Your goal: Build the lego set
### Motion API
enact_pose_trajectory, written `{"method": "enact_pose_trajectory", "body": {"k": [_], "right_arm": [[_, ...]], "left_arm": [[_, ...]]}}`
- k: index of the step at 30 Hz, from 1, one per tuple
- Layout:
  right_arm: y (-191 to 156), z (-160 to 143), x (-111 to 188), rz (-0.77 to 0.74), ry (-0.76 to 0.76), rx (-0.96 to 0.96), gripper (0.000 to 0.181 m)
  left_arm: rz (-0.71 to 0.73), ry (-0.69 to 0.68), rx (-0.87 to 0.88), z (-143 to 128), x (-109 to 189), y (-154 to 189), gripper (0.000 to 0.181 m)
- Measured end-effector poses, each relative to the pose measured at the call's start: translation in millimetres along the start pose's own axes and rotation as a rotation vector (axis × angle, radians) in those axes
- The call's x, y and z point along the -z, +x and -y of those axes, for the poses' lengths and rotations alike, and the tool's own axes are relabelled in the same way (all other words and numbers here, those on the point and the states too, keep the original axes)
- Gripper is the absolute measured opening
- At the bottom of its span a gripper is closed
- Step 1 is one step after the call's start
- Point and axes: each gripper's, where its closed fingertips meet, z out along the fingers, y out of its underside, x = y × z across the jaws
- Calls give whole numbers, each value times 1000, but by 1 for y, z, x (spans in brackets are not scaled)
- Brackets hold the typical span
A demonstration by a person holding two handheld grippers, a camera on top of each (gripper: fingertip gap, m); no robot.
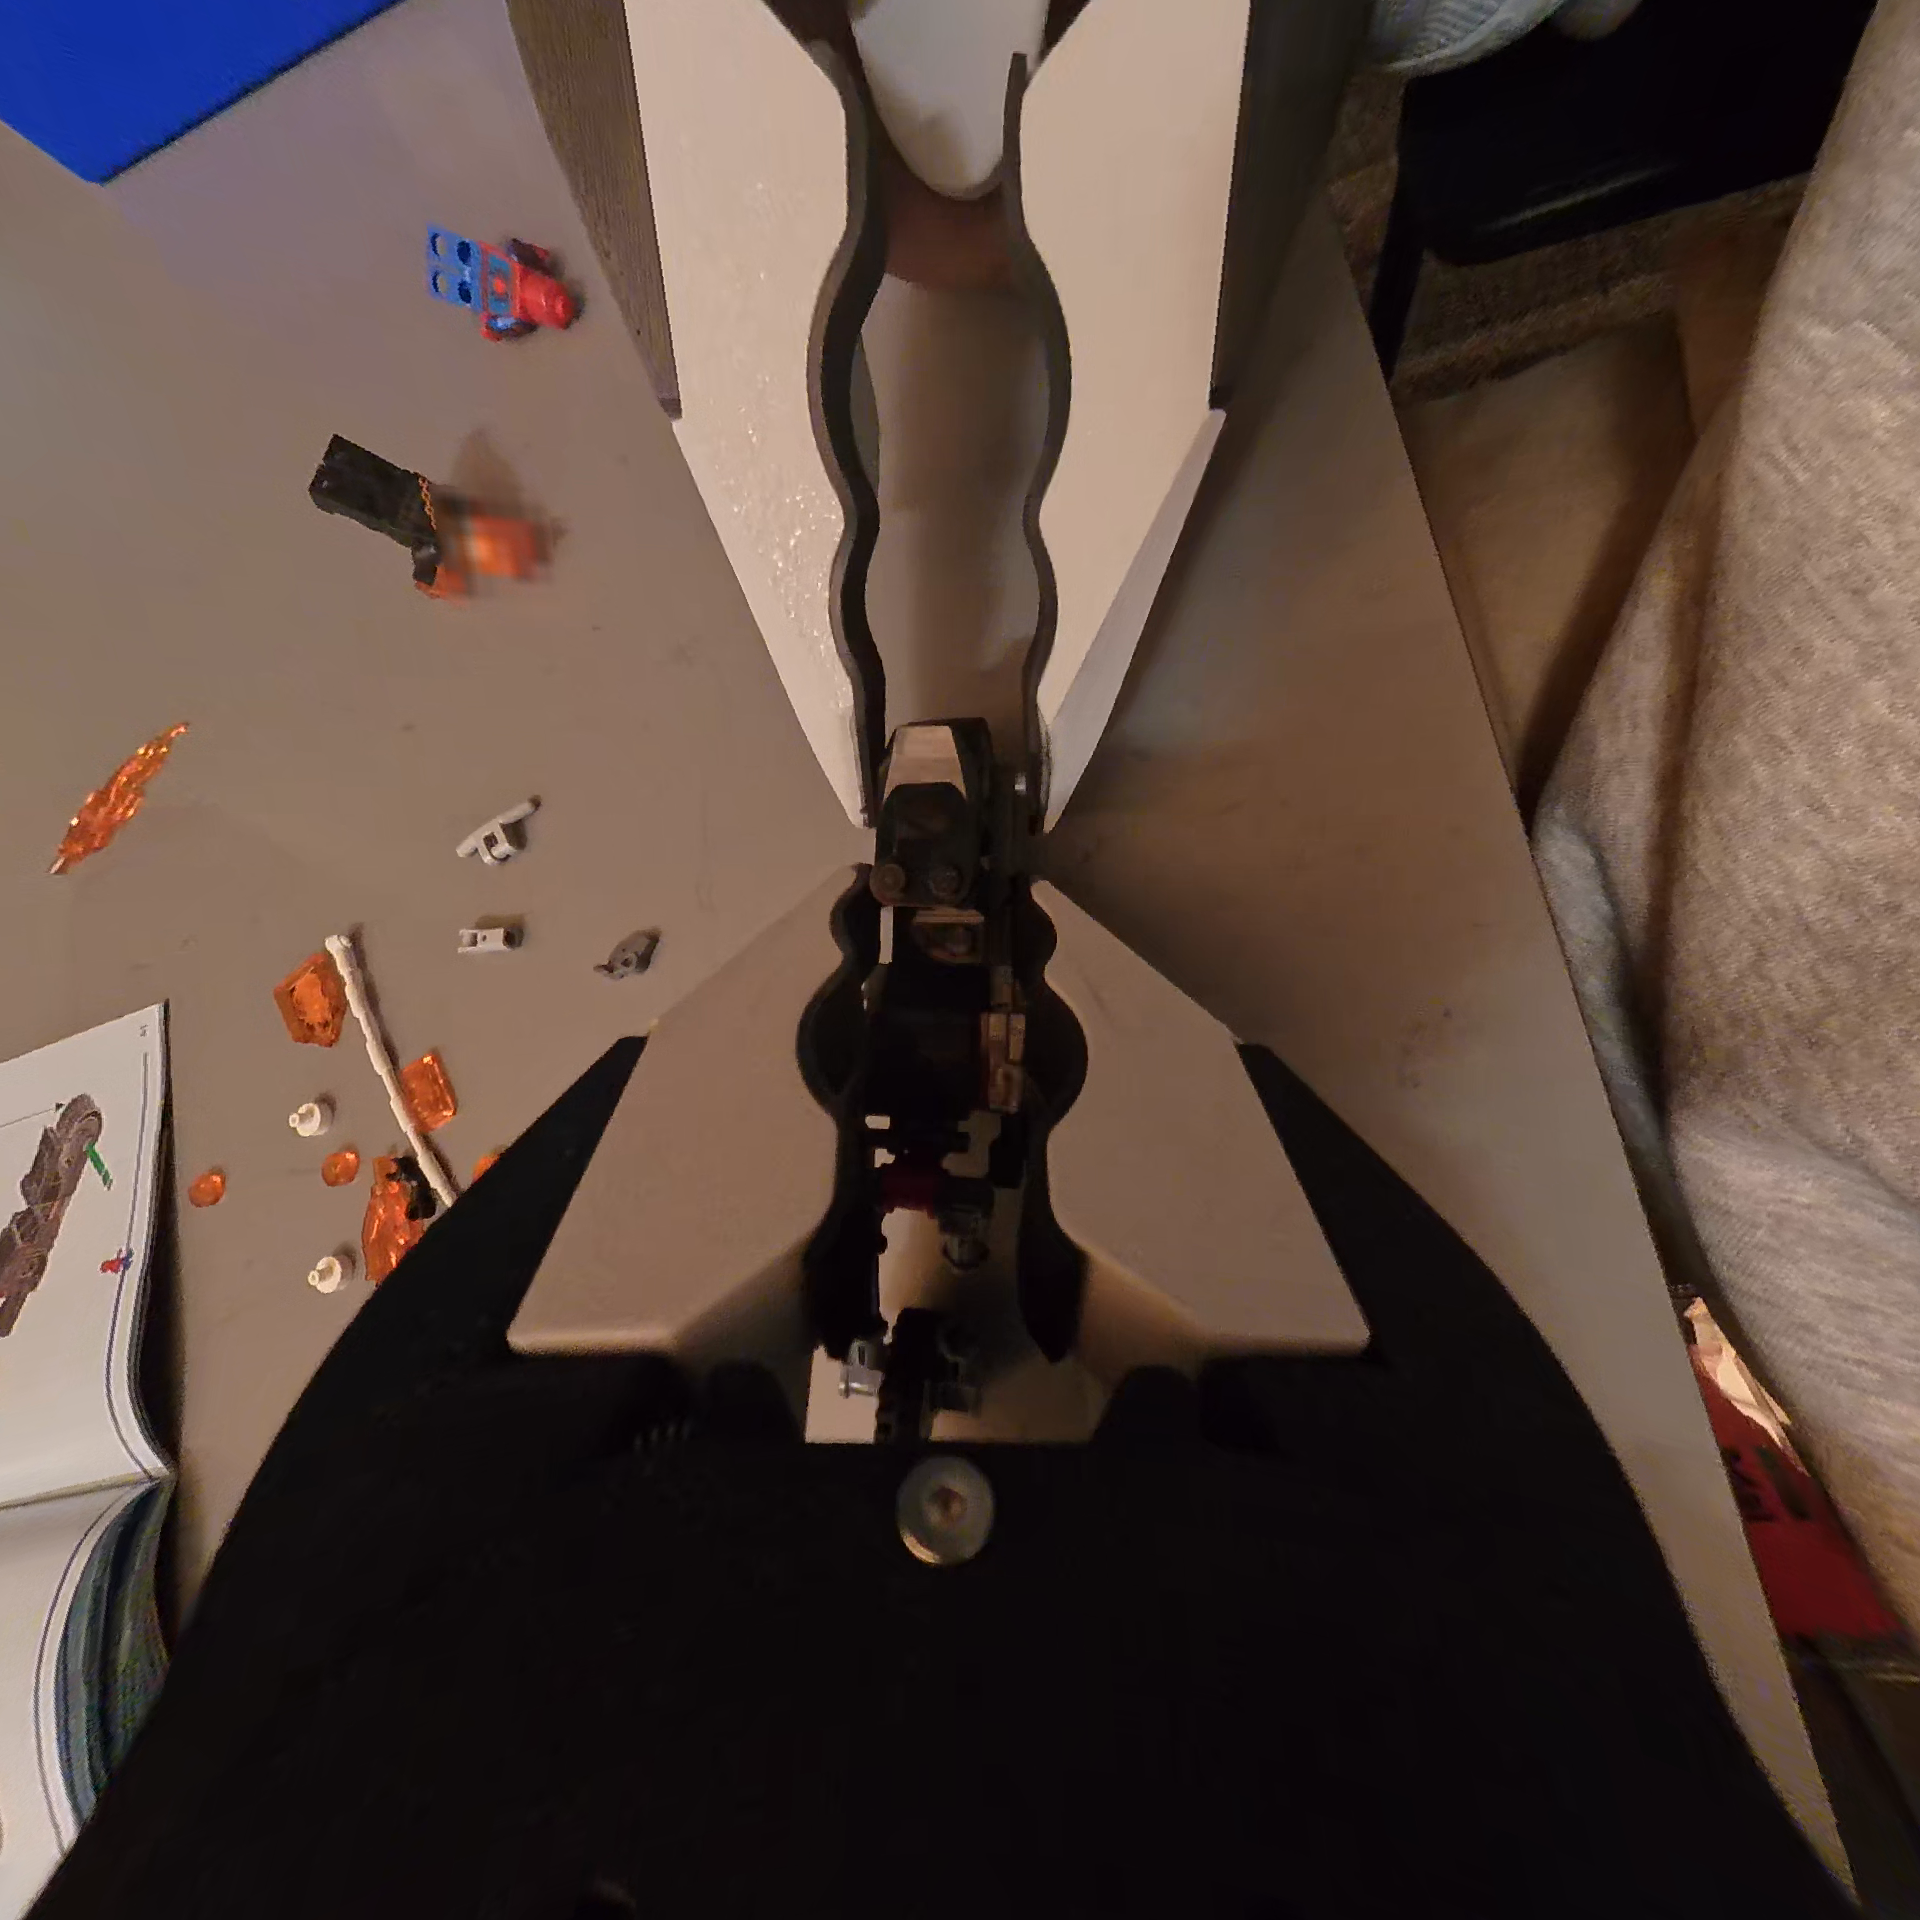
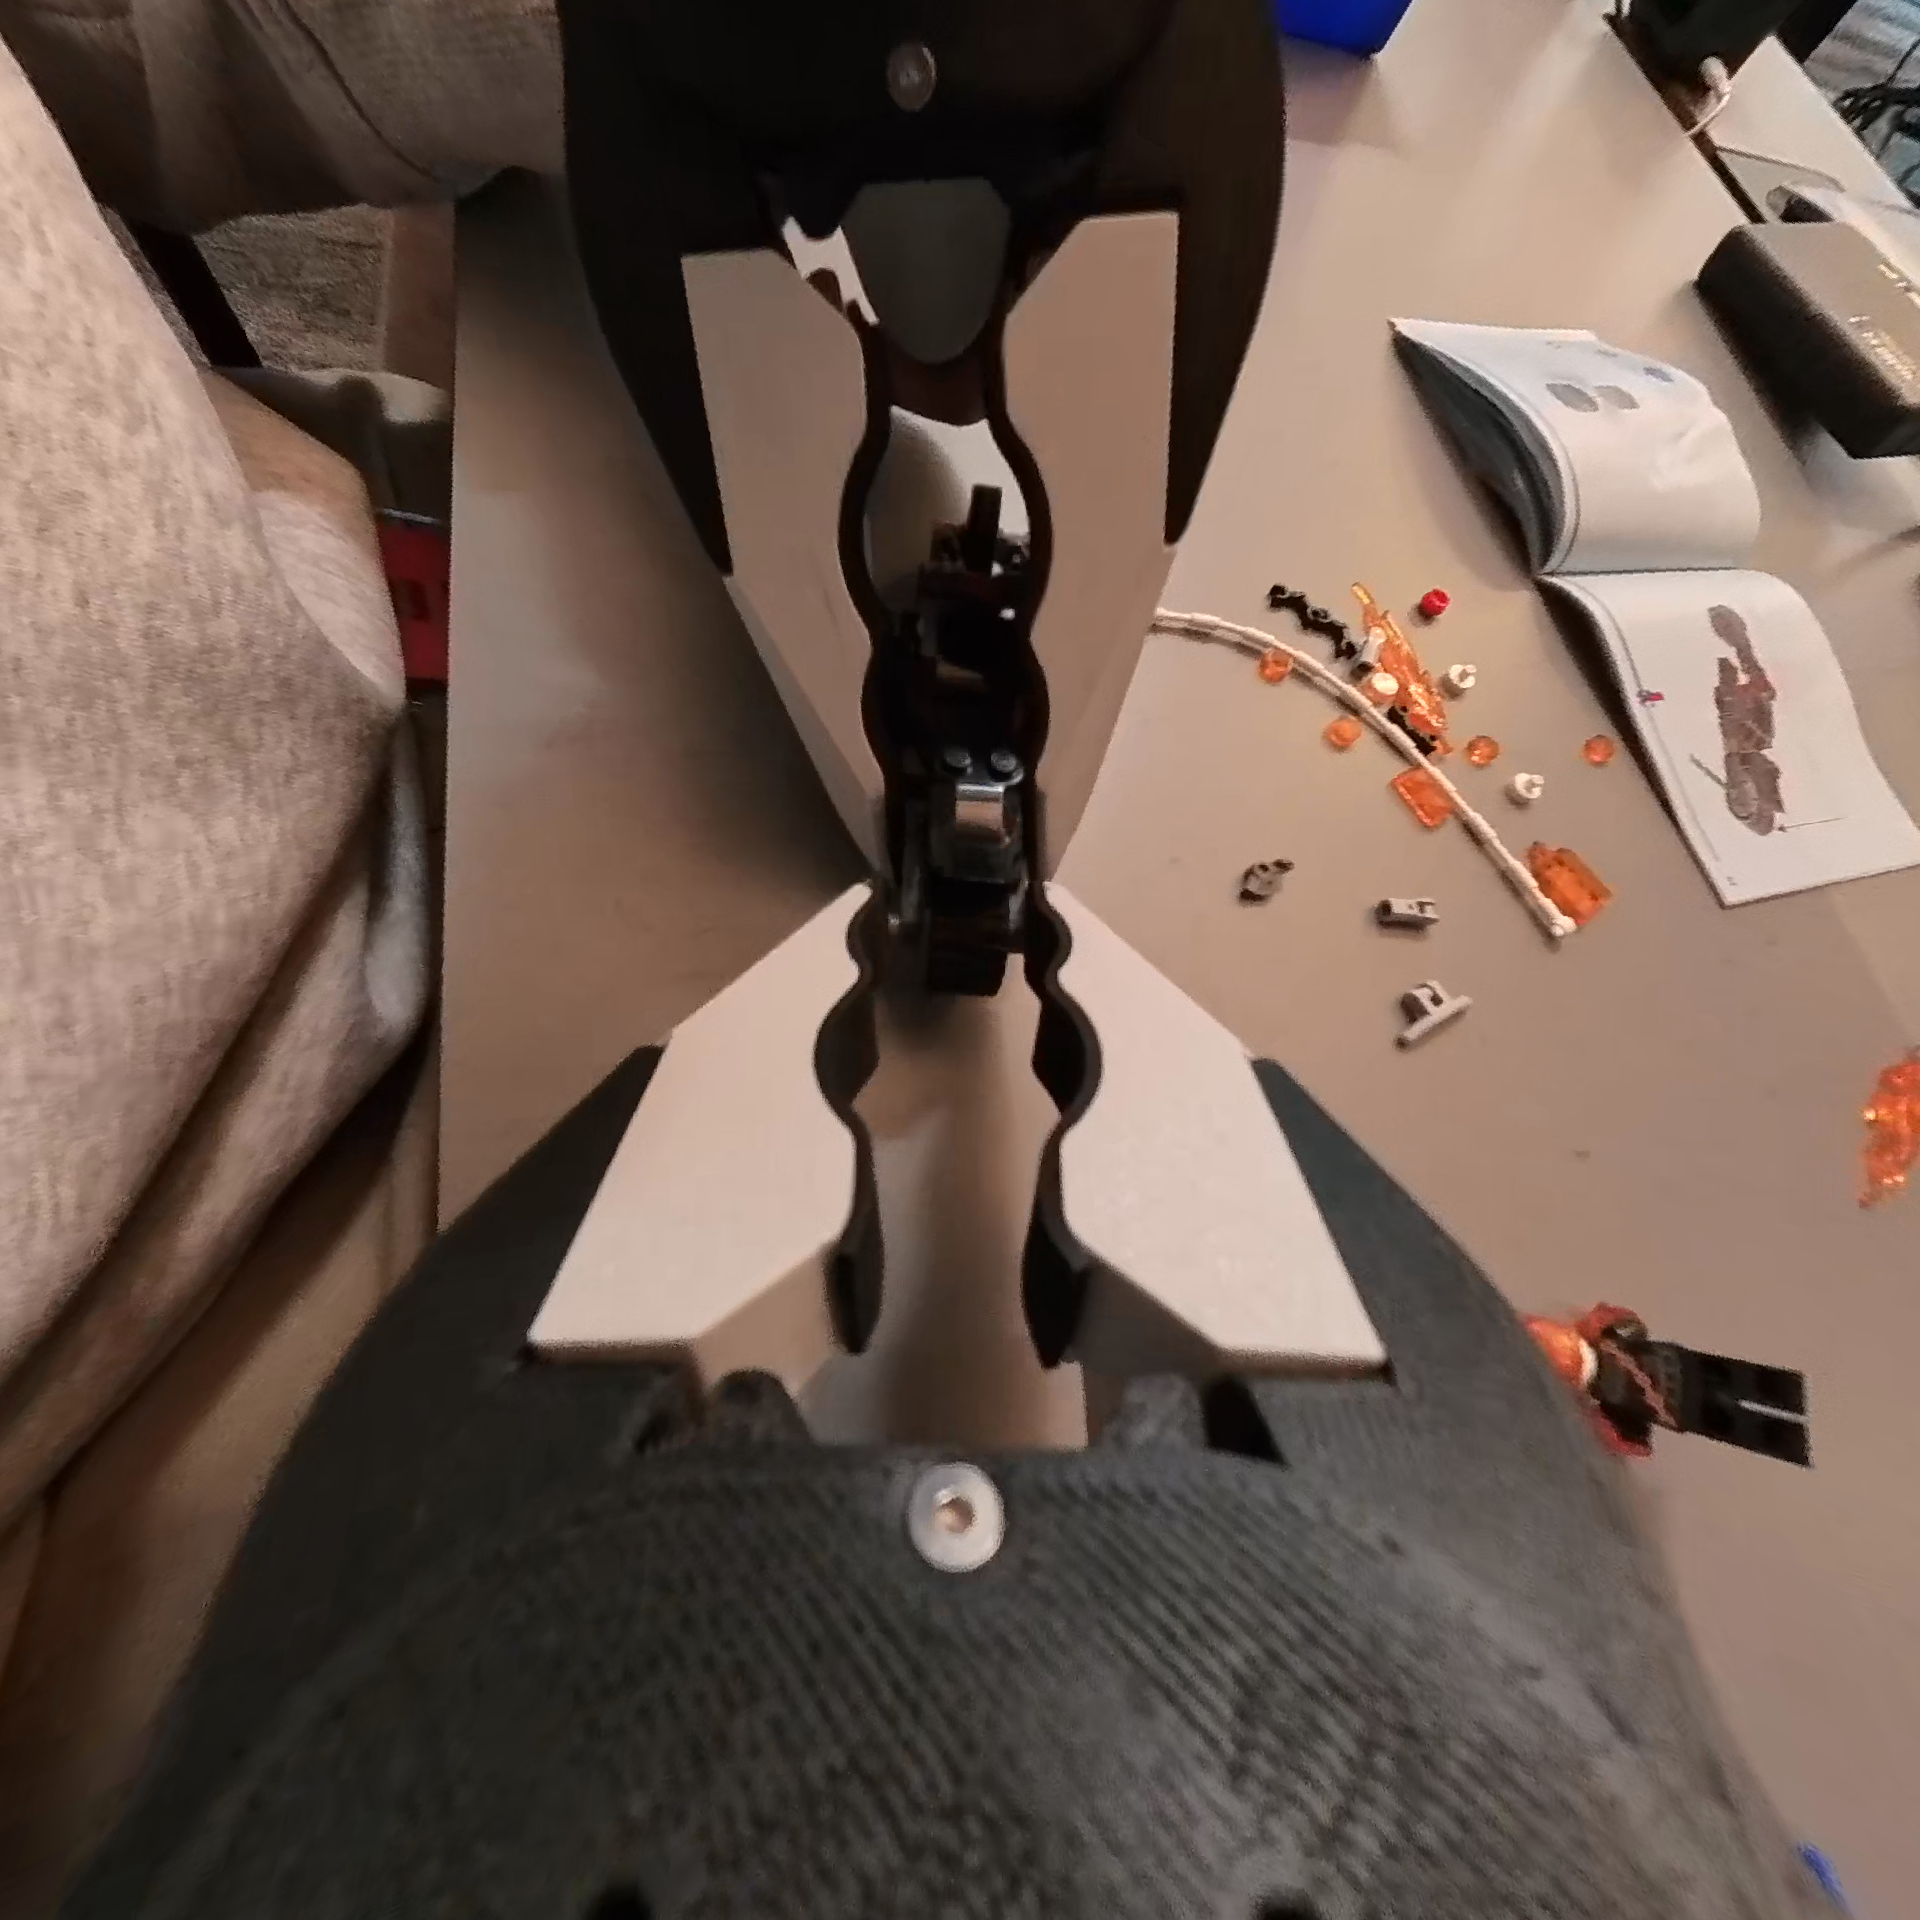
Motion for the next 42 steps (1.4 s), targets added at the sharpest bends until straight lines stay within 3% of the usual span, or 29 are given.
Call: {"method": "enact_pose_trajectory", "body": {"k": [13,15,18,42], "right_arm": [[0,-1,-1,3,-9,-15,25],[-1,-1,-1,-2,-11,-2,35],[-2,-4,-2,7,-32,-5,26],[0,-8,-4,12,-108,-3,24]], "left_arm": [[-7,-1,4,-1,0,0,24],[-8,-4,-1,-1,0,1,24],[-9,-5,-3,-1,0,2,24],[-26,-7,28,0,-1,5,23]]}}
